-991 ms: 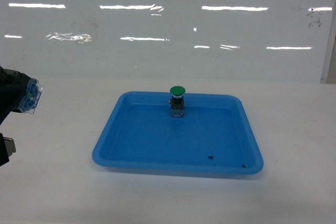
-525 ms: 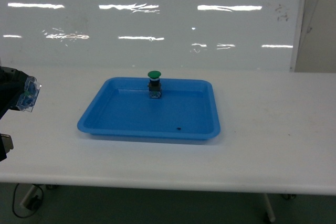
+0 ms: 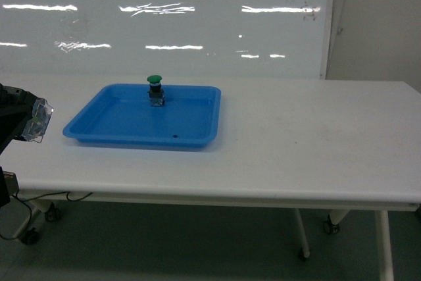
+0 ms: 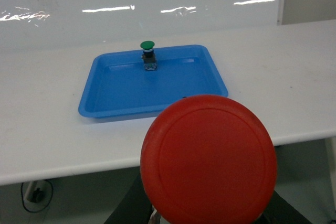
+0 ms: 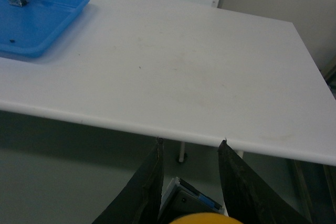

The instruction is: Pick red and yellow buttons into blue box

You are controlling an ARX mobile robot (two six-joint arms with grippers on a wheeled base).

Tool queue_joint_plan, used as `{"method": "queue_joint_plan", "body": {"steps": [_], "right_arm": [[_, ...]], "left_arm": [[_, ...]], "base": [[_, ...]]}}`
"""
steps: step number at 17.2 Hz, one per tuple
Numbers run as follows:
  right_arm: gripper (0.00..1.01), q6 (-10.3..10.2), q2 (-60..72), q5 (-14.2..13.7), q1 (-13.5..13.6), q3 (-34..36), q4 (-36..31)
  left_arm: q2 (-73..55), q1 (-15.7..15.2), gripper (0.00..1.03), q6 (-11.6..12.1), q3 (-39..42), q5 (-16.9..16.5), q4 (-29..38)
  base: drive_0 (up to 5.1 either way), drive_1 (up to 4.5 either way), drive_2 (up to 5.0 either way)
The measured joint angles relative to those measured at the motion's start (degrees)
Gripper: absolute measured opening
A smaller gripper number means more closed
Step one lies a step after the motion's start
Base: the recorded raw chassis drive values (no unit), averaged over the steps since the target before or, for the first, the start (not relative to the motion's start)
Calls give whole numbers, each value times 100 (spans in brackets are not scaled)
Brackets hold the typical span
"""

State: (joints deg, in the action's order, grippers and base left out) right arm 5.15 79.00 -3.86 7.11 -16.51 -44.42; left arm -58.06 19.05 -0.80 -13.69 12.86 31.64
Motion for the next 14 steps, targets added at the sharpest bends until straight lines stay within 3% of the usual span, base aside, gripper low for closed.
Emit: {"method": "queue_joint_plan", "body": {"steps": [4, 14], "right_arm": [[29, 2, 0, 9, 0, 0, 0], [29, 0, 0, 2, 0, 0, 2]], "left_arm": [[-2, 0, 23, 0, 0, 2, -15], [4, 4, 23, 0, 0, -2, -4]], "base": [[438, -419, 22], [512, -230, -230]]}}
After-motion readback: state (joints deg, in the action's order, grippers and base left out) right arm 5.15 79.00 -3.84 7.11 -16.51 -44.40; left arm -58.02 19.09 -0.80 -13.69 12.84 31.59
